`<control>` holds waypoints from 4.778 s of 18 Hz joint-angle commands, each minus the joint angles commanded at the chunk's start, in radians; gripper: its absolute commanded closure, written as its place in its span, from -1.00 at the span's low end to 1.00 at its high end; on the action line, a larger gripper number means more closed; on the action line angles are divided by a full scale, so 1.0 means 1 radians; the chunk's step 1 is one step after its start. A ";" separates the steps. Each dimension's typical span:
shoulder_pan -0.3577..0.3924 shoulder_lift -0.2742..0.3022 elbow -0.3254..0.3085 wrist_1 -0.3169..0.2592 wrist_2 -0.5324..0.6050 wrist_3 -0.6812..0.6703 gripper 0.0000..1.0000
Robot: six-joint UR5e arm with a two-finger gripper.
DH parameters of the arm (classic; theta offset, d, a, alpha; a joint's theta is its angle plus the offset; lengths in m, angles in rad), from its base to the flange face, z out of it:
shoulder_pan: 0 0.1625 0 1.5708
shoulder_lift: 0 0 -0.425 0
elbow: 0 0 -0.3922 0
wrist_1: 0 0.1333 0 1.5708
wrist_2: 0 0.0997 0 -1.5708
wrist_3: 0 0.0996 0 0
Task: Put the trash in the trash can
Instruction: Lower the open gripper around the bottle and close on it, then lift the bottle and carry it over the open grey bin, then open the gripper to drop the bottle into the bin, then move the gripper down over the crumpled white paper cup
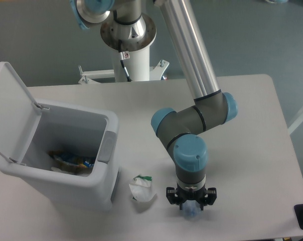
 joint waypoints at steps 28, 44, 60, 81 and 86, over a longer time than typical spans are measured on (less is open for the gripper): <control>-0.009 0.296 0.285 0.015 -0.761 -0.204 0.20; -0.121 0.410 0.117 0.043 -0.900 -0.117 0.21; -0.101 0.468 -0.060 0.046 -0.900 0.025 -1.00; 0.194 0.236 -0.110 0.040 -0.616 0.061 -1.00; 0.138 0.186 -0.123 0.038 -0.465 0.087 -1.00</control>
